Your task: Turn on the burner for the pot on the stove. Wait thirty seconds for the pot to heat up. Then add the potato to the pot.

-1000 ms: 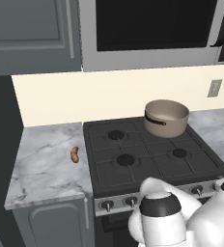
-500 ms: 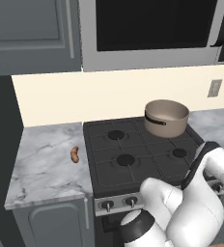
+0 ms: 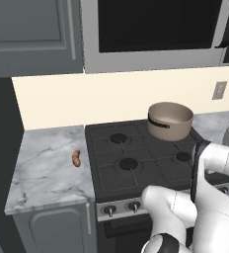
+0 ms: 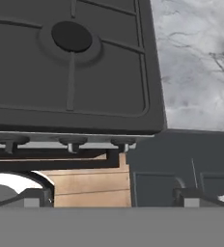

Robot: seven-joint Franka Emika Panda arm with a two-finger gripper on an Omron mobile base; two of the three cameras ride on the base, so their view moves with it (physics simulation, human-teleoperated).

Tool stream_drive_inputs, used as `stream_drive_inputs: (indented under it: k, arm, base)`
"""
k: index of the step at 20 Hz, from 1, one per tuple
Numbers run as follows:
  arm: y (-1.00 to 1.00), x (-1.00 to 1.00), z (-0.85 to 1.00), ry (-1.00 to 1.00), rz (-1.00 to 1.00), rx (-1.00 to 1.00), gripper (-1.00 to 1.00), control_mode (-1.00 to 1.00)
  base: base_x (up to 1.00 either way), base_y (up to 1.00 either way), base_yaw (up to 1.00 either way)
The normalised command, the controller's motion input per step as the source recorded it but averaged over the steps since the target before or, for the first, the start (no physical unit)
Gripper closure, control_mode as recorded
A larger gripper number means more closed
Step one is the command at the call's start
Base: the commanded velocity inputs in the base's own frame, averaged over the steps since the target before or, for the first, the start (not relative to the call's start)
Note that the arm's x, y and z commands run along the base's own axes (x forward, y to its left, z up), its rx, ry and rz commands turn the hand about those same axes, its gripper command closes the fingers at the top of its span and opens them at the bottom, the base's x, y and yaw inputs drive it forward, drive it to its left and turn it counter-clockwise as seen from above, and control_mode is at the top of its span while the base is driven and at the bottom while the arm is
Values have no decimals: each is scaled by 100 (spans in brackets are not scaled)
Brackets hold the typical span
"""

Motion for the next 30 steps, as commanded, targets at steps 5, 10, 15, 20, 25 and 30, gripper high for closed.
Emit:
stream_drive_inputs:
  k: [5,10,15,20,25,30]
  arm:
    - [0,-5,97,0,-2,5,-100,-100]
    - [4,-22,100,-1,-1,0,-100,-100]
    - [26,-20,40,-19,-1,0,-100,-100]
    - [44,-21,1,-42,0,0,-100,-100]
    - [37,-8,4,-18,0,0,-100,-100]
    - [0,0,0,0,0,0,-100,-100]
  base:
    - [0,0,0]
    - [0,0,0]
    - [0,0,0]
    - [0,0,0]
    - [0,0,0]
    - [0,0,0]
